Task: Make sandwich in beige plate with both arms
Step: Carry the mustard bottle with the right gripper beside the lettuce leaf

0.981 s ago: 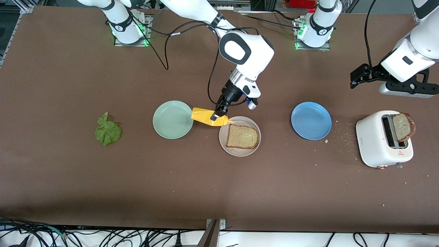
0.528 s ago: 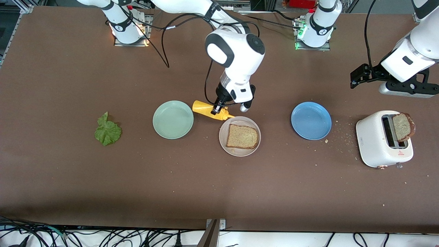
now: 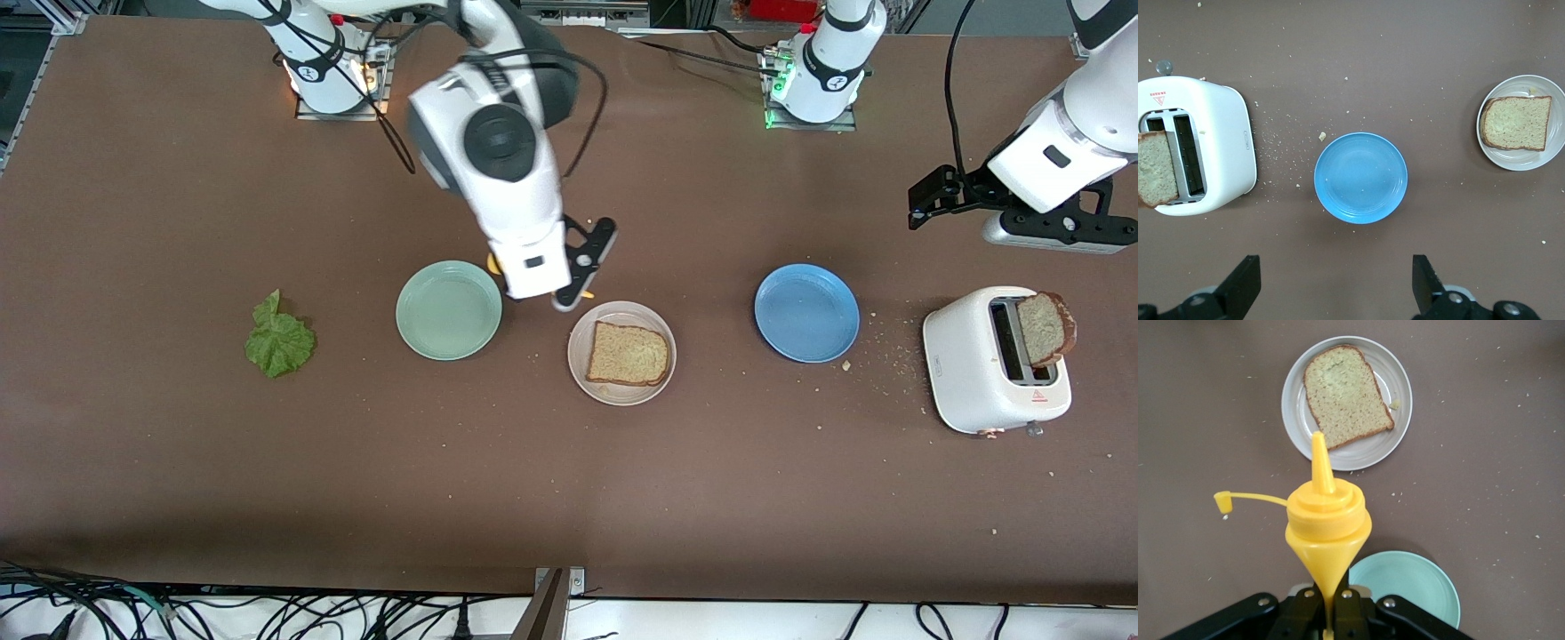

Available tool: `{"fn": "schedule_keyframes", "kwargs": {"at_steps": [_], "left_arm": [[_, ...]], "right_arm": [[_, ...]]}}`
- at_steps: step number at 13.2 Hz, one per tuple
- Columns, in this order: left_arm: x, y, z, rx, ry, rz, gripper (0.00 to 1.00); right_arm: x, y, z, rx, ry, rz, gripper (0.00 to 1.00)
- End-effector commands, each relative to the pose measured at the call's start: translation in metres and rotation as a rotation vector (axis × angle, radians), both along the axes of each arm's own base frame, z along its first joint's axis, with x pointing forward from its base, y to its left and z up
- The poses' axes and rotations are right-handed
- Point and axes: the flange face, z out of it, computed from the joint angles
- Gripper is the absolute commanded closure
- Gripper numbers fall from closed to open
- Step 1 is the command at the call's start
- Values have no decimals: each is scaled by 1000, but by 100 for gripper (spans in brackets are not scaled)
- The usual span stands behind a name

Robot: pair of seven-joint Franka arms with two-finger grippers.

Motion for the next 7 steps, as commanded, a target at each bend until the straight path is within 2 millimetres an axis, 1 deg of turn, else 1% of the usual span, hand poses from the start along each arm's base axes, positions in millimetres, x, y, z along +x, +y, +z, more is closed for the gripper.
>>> {"fn": "schedule_keyframes", "kwargs": {"at_steps": [1, 3, 4, 6, 7], "left_arm": [[6, 7, 0, -16, 2, 3, 0], [7, 16, 0, -13, 2, 17, 0], [7, 18, 0, -12, 2, 20, 0], [8, 18, 0, -12, 2, 22, 0], [8, 19, -1, -10, 3, 21, 0]], "right_arm": [[5, -82, 7, 208, 132, 41, 100], [20, -137, -1, 374, 177, 76, 100], [27, -164, -9, 458, 193, 91, 100], [39, -222, -36, 644, 229, 137, 100], [42, -252, -59, 725, 216, 184, 100]]}}
